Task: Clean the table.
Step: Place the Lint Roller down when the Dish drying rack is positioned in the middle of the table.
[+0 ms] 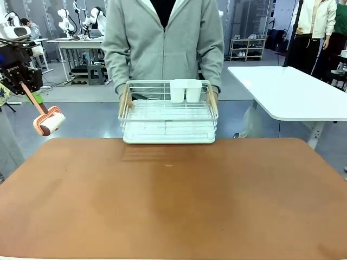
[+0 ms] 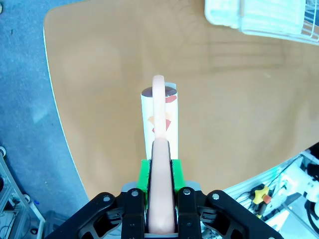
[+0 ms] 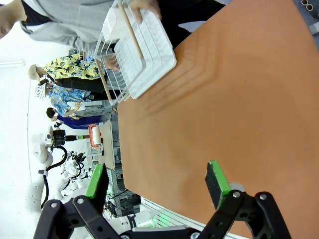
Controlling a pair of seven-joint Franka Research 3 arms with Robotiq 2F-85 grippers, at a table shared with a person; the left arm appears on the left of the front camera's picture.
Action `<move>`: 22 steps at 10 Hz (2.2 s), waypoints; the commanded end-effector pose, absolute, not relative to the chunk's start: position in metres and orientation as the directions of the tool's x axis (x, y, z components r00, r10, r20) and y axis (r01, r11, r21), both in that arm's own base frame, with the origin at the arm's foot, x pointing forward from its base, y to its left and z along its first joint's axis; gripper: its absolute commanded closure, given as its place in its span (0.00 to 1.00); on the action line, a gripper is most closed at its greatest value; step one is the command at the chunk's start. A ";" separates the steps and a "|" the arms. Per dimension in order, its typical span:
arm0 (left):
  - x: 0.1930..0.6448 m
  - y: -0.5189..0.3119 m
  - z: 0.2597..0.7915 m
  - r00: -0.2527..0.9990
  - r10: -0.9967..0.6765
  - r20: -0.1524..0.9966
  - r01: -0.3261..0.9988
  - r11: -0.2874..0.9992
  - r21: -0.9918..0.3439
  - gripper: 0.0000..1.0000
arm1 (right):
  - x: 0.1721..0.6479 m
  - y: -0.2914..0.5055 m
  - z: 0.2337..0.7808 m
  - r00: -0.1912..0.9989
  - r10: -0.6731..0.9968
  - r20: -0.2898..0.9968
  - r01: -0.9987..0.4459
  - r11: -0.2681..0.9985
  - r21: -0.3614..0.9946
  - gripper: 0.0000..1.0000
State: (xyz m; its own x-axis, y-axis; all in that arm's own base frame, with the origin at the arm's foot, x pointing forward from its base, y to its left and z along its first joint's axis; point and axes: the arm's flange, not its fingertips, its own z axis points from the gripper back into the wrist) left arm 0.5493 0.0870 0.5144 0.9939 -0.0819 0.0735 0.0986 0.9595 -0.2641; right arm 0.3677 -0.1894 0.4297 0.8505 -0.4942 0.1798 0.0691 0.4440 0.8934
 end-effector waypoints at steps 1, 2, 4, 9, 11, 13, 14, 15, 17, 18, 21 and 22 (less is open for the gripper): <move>0.547 0.089 0.519 0.994 -0.087 0.061 0.099 0.962 -0.253 0.79 | 0.368 -0.189 0.432 0.850 -0.495 0.182 0.059 0.432 0.900 0.00; 0.547 0.089 0.519 0.994 -0.087 0.061 0.099 0.962 -0.253 0.79 | 0.368 -0.189 0.432 0.850 -0.495 0.182 0.059 0.432 0.900 0.00; 0.547 0.089 0.519 0.994 -0.087 0.061 0.099 0.962 -0.253 0.79 | 0.368 -0.189 0.432 0.850 -0.495 0.182 0.059 0.432 0.900 0.00; 0.547 0.089 0.519 0.994 -0.087 0.061 0.099 0.962 -0.253 0.79 | 0.368 -0.189 0.432 0.850 -0.495 0.182 0.059 0.432 0.900 0.00; 0.547 0.089 0.519 0.994 -0.087 0.061 0.099 0.962 -0.253 0.79 | 0.368 -0.189 0.432 0.850 -0.495 0.182 0.059 0.432 0.900 0.00; 0.547 0.089 0.519 0.994 -0.087 0.061 0.099 0.962 -0.253 0.79 | 0.368 -0.189 0.432 0.850 -0.495 0.182 0.059 0.432 0.900 0.00; 0.547 0.089 0.519 0.994 -0.087 0.061 0.099 0.962 -0.253 0.79 | 0.368 -0.189 0.432 0.850 -0.495 0.182 0.059 0.432 0.900 0.00; 0.547 0.089 0.519 0.994 -0.087 0.061 0.099 0.962 -0.253 0.79 | 0.368 -0.189 0.432 0.850 -0.495 0.182 0.059 0.432 0.900 0.00; 0.547 0.089 0.519 0.994 -0.087 0.061 0.099 0.962 -0.253 0.79 | 0.368 -0.189 0.432 0.850 -0.495 0.182 0.059 0.432 0.900 0.00; 0.547 0.089 0.519 0.994 -0.087 0.061 0.099 0.962 -0.253 0.79 | 0.368 -0.189 0.432 0.850 -0.495 0.182 0.059 0.432 0.900 0.00; 0.547 0.089 0.519 0.994 -0.087 0.061 0.099 0.962 -0.253 0.79 | 0.368 -0.189 0.432 0.850 -0.495 0.182 0.059 0.432 0.900 0.00; 0.547 0.089 0.519 0.994 -0.087 0.061 0.099 0.962 -0.253 0.79 | 0.368 -0.189 0.432 0.850 -0.495 0.182 0.059 0.432 0.900 0.00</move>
